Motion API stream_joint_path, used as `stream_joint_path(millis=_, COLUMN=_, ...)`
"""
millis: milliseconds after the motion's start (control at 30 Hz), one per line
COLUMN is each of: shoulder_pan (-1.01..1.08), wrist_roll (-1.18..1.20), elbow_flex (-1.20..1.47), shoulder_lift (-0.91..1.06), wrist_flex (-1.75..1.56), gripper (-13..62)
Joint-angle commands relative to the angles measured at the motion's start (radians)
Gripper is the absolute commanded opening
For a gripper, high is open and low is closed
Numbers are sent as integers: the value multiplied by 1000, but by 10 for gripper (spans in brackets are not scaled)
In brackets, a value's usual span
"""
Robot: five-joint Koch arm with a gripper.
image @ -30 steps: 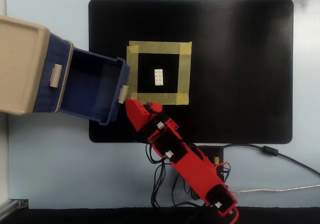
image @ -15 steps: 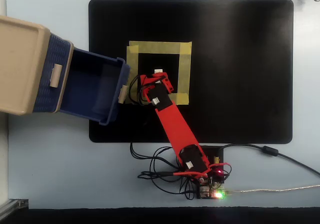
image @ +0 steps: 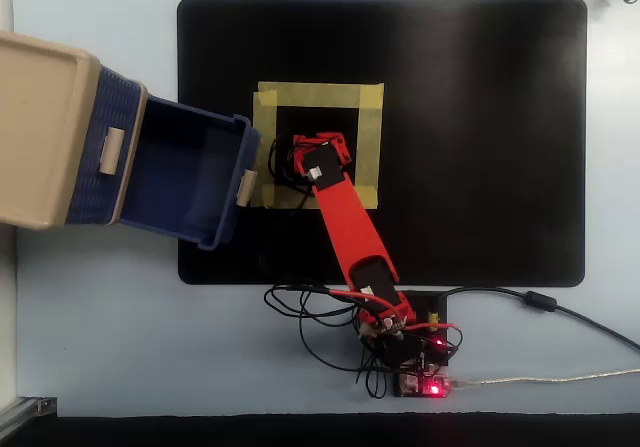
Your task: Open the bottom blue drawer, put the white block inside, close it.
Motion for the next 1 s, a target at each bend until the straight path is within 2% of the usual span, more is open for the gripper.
stream_joint_path(millis=0, shoulder_pan=-2, wrist_roll=-6, elbow_flex=-28, shoulder_lift=20, wrist_flex=-5, gripper=147)
stream_joint_path(millis=33, shoulder_pan=5, wrist_roll=-6, elbow_flex=-28, shoulder_lift=26, wrist_flex=0, gripper=56)
stream_joint_path(millis=67, shoulder_pan=11, wrist_roll=-6, elbow_flex=-29, shoulder_lift=32, wrist_flex=5, gripper=-69)
stream_joint_path(millis=100, shoulder_pan=14, wrist_roll=-6, elbow_flex=-28, shoulder_lift=48, wrist_flex=5, gripper=-85)
stream_joint_path(millis=233, shoulder_pan=15, wrist_roll=-6, elbow_flex=-32, shoulder_lift=74, wrist_flex=9, gripper=-79)
stream_joint_path(millis=333, shoulder_pan=14, wrist_roll=-9, elbow_flex=-69, shoulder_lift=199, wrist_flex=103, gripper=-79)
stream_joint_path(millis=433, shoulder_pan=6, wrist_roll=-51, elbow_flex=-272, shoulder_lift=302, wrist_flex=334, gripper=-79)
stream_joint_path(millis=500, shoulder_pan=-26, wrist_roll=-209, elbow_flex=-515, shoulder_lift=298, wrist_flex=503, gripper=-79)
stream_joint_path(millis=567, shoulder_pan=-152, wrist_roll=-417, elbow_flex=-738, shoulder_lift=222, wrist_flex=586, gripper=-79)
stream_joint_path(millis=700, shoulder_pan=-390, wrist_roll=-742, elbow_flex=-1100, shoulder_lift=-71, wrist_flex=606, gripper=-79)
stream_joint_path(millis=800, shoulder_pan=-422, wrist_roll=-795, elbow_flex=-1206, shoulder_lift=-195, wrist_flex=611, gripper=-77)
stream_joint_path(millis=967, shoulder_pan=-505, wrist_roll=-795, elbow_flex=-1212, shoulder_lift=-311, wrist_flex=612, gripper=-68)
